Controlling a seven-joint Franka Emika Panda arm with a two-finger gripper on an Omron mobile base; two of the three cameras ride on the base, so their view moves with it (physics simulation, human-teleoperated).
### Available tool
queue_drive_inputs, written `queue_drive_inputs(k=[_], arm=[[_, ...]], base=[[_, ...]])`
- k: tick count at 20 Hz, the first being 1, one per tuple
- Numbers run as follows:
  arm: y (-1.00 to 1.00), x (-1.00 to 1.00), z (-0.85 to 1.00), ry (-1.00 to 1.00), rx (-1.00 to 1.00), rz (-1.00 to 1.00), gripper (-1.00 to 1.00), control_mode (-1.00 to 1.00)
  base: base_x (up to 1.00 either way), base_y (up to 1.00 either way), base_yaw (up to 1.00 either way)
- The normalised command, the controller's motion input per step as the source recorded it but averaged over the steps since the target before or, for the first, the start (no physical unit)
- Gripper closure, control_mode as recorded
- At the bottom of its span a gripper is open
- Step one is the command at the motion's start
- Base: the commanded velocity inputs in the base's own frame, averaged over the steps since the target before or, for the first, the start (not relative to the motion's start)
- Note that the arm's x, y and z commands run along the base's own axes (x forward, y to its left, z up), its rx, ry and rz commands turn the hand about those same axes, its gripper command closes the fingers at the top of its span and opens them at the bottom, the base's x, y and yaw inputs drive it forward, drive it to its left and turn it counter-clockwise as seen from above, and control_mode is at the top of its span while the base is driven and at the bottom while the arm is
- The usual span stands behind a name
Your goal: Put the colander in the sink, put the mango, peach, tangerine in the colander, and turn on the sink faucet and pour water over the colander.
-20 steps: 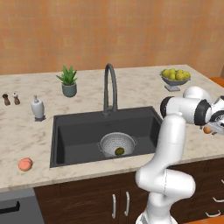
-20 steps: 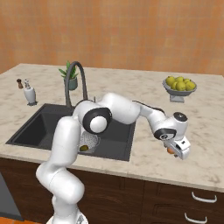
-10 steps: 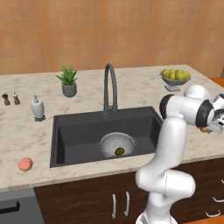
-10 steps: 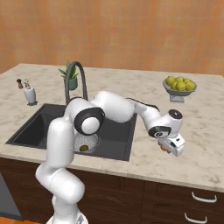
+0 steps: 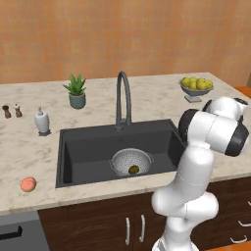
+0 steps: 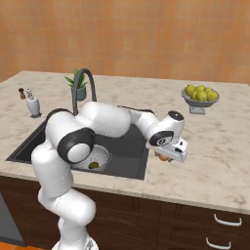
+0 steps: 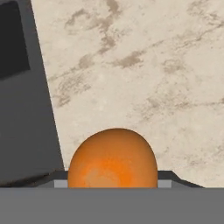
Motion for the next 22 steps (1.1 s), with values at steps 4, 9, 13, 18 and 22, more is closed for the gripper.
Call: queue_drive_inputs(k=[4, 9, 13, 18, 22], arm=[[0.86, -0.12, 0.22, 0.00, -0.01, 0.52, 1.00, -1.00], [0.82, 0.00, 0.20, 0.02, 0.00, 0.52, 1.00, -1.00], [0.77, 0.03, 0.06, 0.05, 0.00, 0.54, 1.00, -1.00], [0.68, 0.08, -0.02, 0.00, 0.00, 0.50, 1.00, -1.00], [0.52, 0.05, -0.01, -0.02, 0.04, 0.47, 1.00, -1.00]], base=[[0.00, 0.00, 0.00], [0.00, 0.00, 0.00], [0.00, 0.00, 0.00], [0.00, 0.00, 0.00], [0.00, 0.00, 0.00]])
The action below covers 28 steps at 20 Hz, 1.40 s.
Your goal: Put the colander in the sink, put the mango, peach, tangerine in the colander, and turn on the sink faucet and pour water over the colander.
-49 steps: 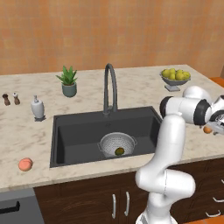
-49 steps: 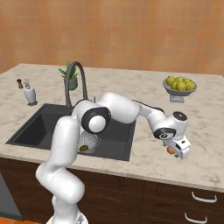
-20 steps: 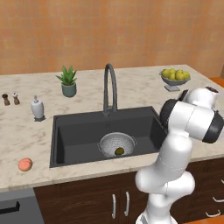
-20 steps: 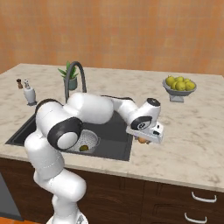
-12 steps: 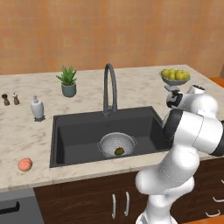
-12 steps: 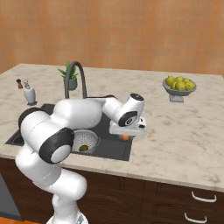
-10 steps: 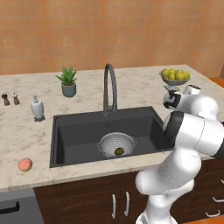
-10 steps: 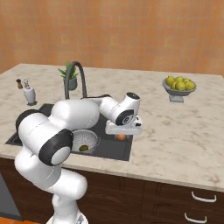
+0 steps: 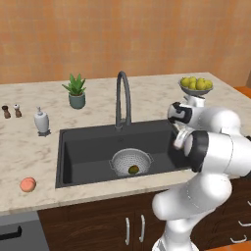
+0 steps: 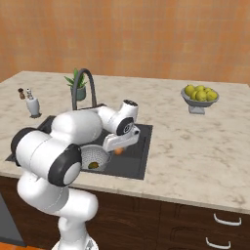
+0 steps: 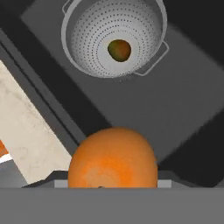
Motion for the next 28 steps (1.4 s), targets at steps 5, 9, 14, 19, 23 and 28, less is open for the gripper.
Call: queue_drive_inputs(k=[5, 9, 14, 19, 23, 28], arm=[[0.44, 0.05, -0.07, -0.10, 0.16, 0.36, 1.00, -1.00], [0.36, 0.29, -0.02, -0.10, 0.24, 0.25, 1.00, -1.00], [0.42, 0.29, -0.08, -0.12, 0.21, 0.19, 1.00, -1.00], [0.41, 0.18, -0.25, -0.06, 0.15, 0.08, 1.00, -1.00], [0.39, 0.23, -0.35, 0.00, 0.05, 0.01, 1.00, -1.00], [0.37, 0.19, -0.34, -0.01, 0.00, 0.00, 1.00, -1.00]], base=[[0.00, 0.00, 0.00], [0.00, 0.00, 0.00], [0.00, 0.00, 0.00], [0.00, 0.00, 0.00], [0.00, 0.00, 0.00], [0.00, 0.00, 0.00]])
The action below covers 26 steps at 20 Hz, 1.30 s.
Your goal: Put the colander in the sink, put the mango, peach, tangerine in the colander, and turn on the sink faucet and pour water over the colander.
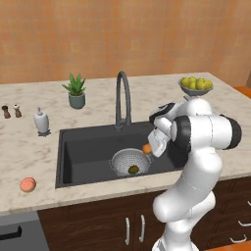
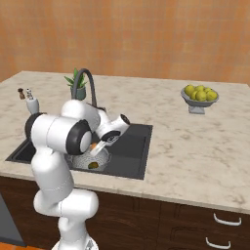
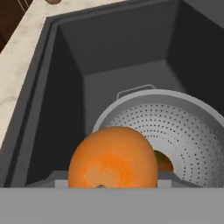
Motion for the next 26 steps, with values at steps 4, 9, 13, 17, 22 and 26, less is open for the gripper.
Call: queue_drive_inputs(k=[4, 9, 13, 17, 22, 26], arm=[[0.27, 0.22, -0.43, -0.03, -0.01, 0.00, 1.00, -1.00], [0.13, 0.19, -0.52, -0.08, 0.00, 0.00, 1.00, -1.00], [0.03, 0.19, -0.47, -0.06, 0.00, 0.00, 1.00, -1.00], [0.00, 0.28, -0.32, 0.00, 0.00, 0.00, 1.00, -1.00], [0.00, 0.29, -0.20, 0.00, -0.04, 0.00, 1.00, -1.00], [0.00, 0.24, -0.23, 0.00, -0.07, 0.00, 1.00, -1.00]], base=[[0.00, 0.00, 0.00], [0.00, 0.00, 0.00], [0.00, 0.00, 0.00], [0.00, 0.00, 0.00], [0.00, 0.00, 0.00], [0.00, 0.00, 0.00]])
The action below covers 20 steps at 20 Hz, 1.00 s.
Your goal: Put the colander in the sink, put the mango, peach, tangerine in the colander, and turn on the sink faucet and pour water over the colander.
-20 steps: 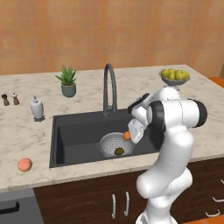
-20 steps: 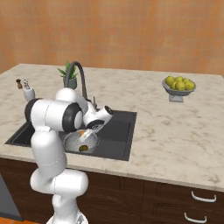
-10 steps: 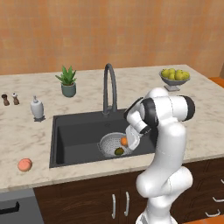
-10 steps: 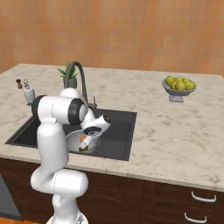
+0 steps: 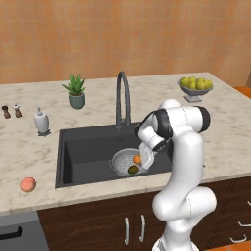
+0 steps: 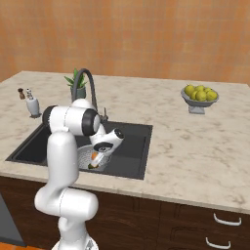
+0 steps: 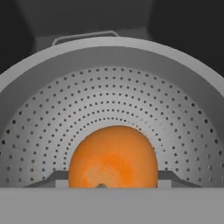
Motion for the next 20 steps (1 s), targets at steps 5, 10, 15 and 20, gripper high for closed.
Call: queue_drive_inputs(k=[5, 10, 15, 20], arm=[[0.00, 0.22, -0.20, 0.00, -0.09, 0.00, 1.00, -1.00], [0.00, 0.07, -0.03, 0.00, -0.05, 0.00, 1.00, -1.00], [0.00, 0.03, 0.00, 0.00, -0.02, 0.00, -1.00, -1.00], [0.04, 0.00, 0.04, 0.00, 0.00, 0.00, -1.00, -1.00]], base=[[0.00, 0.00, 0.00], [0.00, 0.00, 0.00], [0.00, 0.00, 0.00], [0.00, 0.00, 0.00]])
